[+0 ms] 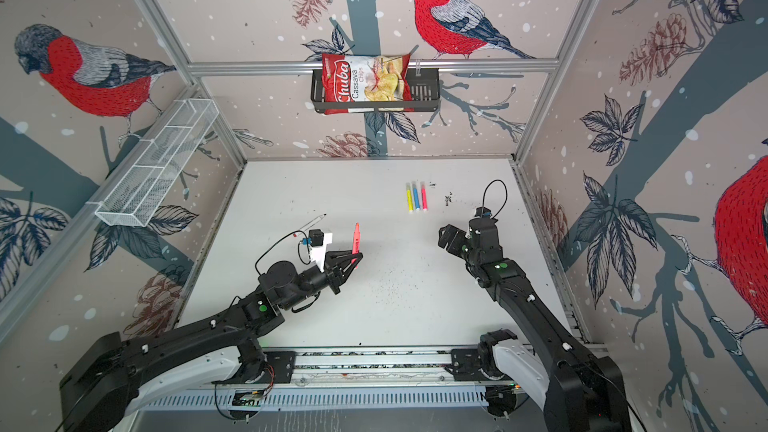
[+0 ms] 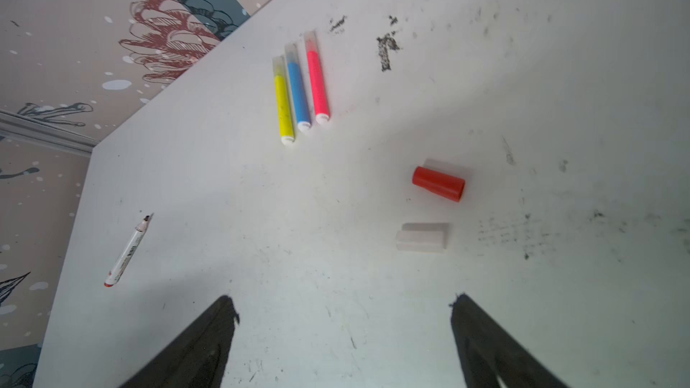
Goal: Insert the pens into the pen caps
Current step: 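Withdraw the right gripper toward the translucent cap while the left gripper holds the highlighter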
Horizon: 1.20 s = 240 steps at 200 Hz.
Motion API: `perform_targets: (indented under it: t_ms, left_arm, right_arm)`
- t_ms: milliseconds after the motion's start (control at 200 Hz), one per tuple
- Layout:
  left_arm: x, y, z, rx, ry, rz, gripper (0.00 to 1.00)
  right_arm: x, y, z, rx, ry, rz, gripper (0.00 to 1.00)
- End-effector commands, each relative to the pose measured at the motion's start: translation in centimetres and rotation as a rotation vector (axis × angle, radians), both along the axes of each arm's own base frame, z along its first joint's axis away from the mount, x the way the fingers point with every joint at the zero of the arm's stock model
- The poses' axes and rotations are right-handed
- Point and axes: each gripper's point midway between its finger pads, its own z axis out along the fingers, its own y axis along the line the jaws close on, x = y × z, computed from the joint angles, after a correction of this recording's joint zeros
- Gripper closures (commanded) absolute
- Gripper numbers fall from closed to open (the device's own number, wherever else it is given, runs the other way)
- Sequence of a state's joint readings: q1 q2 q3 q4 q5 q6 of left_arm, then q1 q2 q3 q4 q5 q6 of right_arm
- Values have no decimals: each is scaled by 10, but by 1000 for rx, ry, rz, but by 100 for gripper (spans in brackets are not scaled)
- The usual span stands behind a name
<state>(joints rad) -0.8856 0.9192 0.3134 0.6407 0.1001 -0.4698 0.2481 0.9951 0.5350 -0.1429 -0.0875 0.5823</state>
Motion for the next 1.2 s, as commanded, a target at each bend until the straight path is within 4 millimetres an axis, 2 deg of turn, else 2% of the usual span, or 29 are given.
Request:
perform_targets:
  t_ms: [0,230,420,450,590,825,1196]
  left_arm:
    - [3,3,2,-2,-16,20,100]
    - [3,2,2,3,-15,17,100]
    - [5,4,1,7,-18,32,100]
    - [5,4,0,10,-18,31,100]
    - [5,4,1,15,-22,33,100]
    - [6,7,-1,17,-20,47,99]
    - [7,10,-4,22,-18,60,100]
  right_arm:
    - [2,-5,-11,9,30,-10,8]
    - [9,-14,-48,18,137,-5,10]
    - [16,-18,-59,-6,146,-3,10]
    - [16,-19,-68,-15,171,-5,10]
    - [20,-18,-81,-19,201,8,11]
    - [20,-6,-97,12,240,57,14]
    - [5,34,-103,64,254,141,16]
